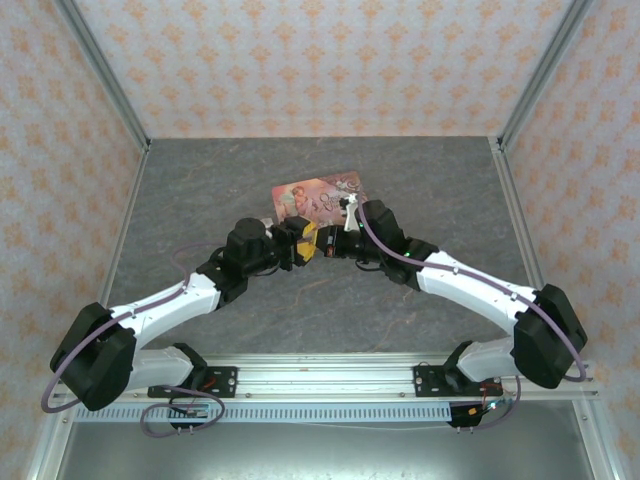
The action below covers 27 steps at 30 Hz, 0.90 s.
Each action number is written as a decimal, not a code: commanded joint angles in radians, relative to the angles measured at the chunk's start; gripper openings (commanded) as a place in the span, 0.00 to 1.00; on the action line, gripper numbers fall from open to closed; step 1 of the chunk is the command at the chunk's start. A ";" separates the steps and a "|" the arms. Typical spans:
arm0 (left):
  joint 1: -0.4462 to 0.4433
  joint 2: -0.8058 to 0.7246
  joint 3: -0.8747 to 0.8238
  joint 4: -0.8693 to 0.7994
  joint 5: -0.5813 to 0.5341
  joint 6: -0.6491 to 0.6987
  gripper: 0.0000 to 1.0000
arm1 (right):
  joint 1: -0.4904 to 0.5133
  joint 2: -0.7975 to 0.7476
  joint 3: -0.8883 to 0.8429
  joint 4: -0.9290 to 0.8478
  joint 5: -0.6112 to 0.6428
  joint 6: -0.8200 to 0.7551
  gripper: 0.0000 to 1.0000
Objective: Unlock the padlock with the key
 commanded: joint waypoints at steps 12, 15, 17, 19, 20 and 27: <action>-0.007 -0.002 -0.017 -0.021 -0.011 -0.005 0.44 | -0.002 -0.044 -0.014 0.022 0.012 0.009 0.00; -0.009 -0.003 -0.018 -0.022 -0.013 -0.007 0.41 | -0.002 -0.046 -0.014 0.015 0.011 0.007 0.00; -0.008 -0.004 -0.018 -0.023 -0.014 -0.007 0.40 | -0.002 -0.044 -0.013 0.013 0.011 0.008 0.00; -0.007 -0.005 -0.020 -0.025 -0.015 -0.007 0.39 | -0.002 -0.044 -0.013 0.013 0.015 0.008 0.00; -0.008 -0.007 -0.020 -0.025 -0.015 -0.007 0.36 | -0.002 -0.044 -0.014 0.013 0.015 0.007 0.00; -0.008 -0.010 -0.024 -0.031 -0.019 -0.006 0.26 | -0.002 -0.051 -0.016 0.010 0.021 0.009 0.00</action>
